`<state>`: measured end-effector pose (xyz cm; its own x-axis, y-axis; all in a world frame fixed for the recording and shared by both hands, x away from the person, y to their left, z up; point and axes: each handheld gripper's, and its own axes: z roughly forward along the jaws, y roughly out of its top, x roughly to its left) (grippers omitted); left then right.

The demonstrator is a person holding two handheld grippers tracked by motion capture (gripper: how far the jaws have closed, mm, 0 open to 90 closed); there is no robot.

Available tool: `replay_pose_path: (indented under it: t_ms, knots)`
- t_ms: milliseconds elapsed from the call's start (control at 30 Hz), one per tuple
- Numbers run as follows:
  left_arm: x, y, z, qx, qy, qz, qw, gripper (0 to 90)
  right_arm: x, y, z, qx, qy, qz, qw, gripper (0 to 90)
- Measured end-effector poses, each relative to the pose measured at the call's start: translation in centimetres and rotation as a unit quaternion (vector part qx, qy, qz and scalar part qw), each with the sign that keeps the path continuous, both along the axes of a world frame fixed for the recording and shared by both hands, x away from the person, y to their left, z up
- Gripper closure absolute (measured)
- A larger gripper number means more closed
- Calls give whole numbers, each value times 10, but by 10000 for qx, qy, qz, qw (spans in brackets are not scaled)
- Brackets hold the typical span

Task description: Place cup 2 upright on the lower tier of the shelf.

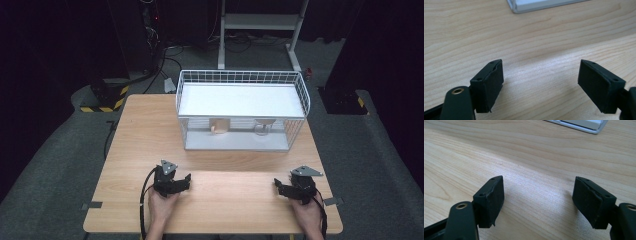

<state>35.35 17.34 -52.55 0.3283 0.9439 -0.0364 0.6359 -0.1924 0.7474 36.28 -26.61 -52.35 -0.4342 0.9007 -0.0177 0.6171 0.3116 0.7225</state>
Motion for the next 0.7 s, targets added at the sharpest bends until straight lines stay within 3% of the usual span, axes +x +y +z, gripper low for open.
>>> replay_pose_path:
  t_ms: [200, 267, 700]
  knots:
    - [-1, -1, -2, 51, -13, 61, 10000, 210, 0, 0, 0, 0, -1, 1, 10000, 257]
    - [-1, -5, -2, 219, -15, 39, 9998, 210, 0, 0, 0, 0, -1, 1, 10000, 257]
    - [-1, -5, -3, 214, -32, 11, 9998, 207, 0, 0, 0, 0, 0, -2, 10000, 257]
